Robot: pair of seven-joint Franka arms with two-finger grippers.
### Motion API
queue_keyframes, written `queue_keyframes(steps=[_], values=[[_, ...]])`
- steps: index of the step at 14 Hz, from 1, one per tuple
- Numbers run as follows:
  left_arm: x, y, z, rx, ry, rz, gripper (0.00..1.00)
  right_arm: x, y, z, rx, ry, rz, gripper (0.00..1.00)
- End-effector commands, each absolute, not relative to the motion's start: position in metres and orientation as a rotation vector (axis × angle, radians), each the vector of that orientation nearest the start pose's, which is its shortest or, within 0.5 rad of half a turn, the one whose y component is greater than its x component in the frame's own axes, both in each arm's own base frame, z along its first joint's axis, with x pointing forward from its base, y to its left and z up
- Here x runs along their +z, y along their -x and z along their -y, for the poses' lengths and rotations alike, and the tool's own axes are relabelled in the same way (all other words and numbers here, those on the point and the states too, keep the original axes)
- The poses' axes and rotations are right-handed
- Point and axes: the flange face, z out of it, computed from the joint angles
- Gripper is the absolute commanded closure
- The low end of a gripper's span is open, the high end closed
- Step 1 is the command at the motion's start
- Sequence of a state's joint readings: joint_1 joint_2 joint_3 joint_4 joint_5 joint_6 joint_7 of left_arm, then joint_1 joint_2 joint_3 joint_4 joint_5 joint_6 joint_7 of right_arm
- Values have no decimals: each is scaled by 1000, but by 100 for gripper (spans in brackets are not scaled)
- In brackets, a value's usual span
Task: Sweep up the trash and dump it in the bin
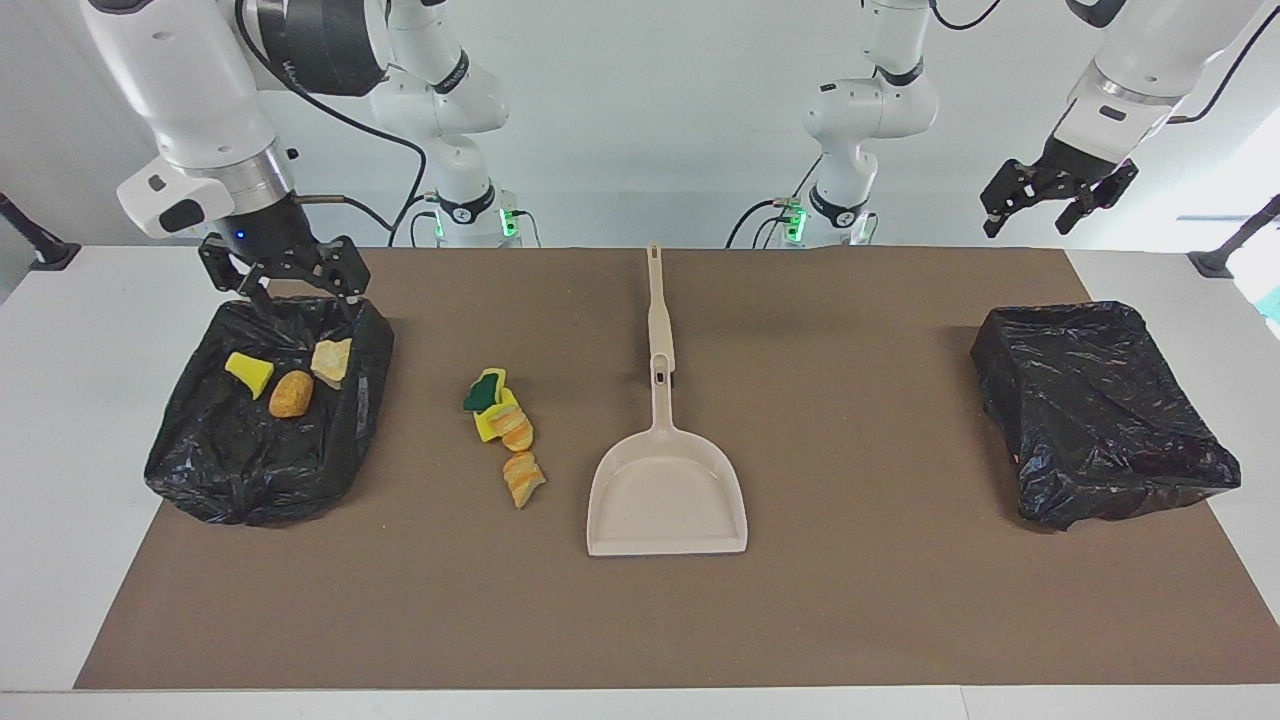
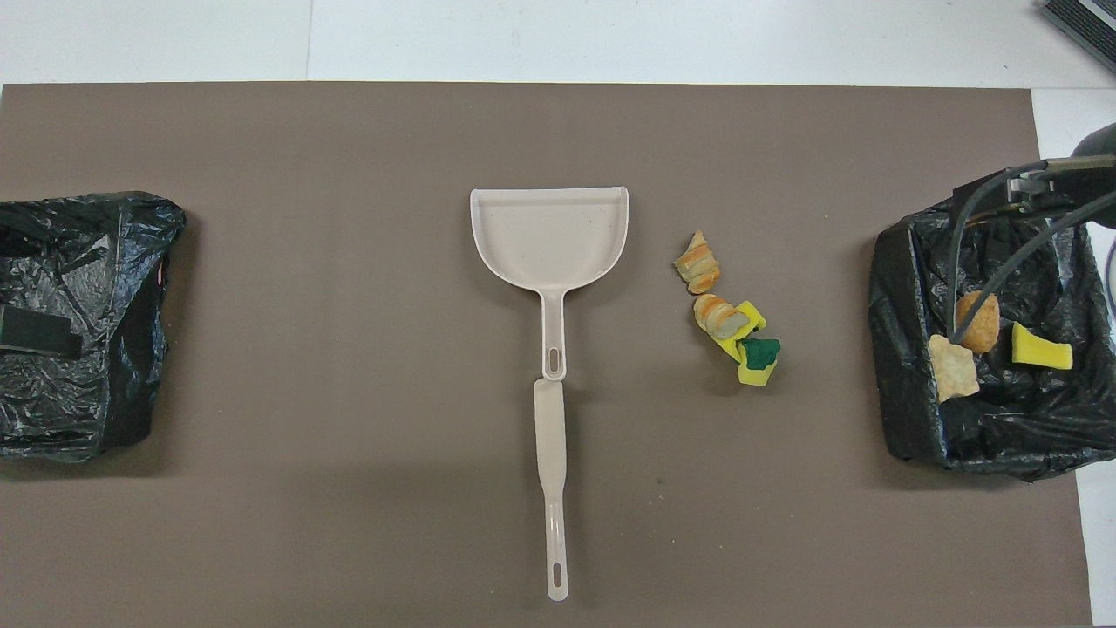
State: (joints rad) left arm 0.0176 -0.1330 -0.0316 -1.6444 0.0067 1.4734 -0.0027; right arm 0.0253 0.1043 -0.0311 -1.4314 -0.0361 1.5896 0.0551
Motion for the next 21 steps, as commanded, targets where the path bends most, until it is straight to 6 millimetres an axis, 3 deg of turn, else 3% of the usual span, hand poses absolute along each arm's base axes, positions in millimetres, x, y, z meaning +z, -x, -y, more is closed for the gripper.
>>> queue_keyframes(steps=[1,7,21], values=[[656,-502,6,36,3131,-11,0,629,-549,10,-49,3149,-169,0],[656,-502,6,39,3131,-11,0,624,-540,20,-23,3119,-207,0],[655,-502,6,41,3131,-11,0,626,-542,11,-28,3121,-197,0]])
